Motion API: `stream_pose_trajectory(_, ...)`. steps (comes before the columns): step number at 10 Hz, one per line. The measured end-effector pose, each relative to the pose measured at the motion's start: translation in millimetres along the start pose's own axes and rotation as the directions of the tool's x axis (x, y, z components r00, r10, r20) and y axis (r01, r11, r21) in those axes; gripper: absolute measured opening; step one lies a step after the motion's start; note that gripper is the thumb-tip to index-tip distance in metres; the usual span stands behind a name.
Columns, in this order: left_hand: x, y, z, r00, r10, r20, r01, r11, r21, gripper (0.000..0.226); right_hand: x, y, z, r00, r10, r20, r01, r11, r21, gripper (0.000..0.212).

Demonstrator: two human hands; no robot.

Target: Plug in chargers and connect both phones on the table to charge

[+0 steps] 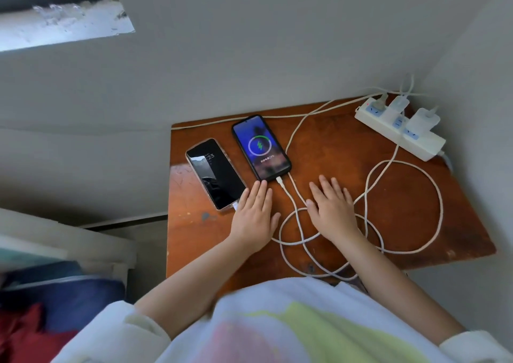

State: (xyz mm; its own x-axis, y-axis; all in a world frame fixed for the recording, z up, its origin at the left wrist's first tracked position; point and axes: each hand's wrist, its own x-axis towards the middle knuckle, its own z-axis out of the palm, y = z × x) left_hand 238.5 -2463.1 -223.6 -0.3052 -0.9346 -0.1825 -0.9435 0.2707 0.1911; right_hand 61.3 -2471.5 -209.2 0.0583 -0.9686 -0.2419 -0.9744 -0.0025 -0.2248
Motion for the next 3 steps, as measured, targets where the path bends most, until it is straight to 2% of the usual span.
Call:
stream_pose_trajectory(2, -0.9, -0.5, 1.8, 1.0, 0.023, -0.002, -0.023, 0.999, 0.025, 0.056, -1.4, -2.1, -9.0, 0.998, -0.004, 0.06, 0.002, 0.999, 0.044, 0.047)
stream_pose_trajectory(3, 0.3, -0.4, 2.4, 1.0, 0.03, -0.003, -0.03, 0.999, 0.016, 0.056, 0.9, -5.0, -37.7, 0.999, 0.036, -0.015, -0.03, 0.963, 0.269, 0.047)
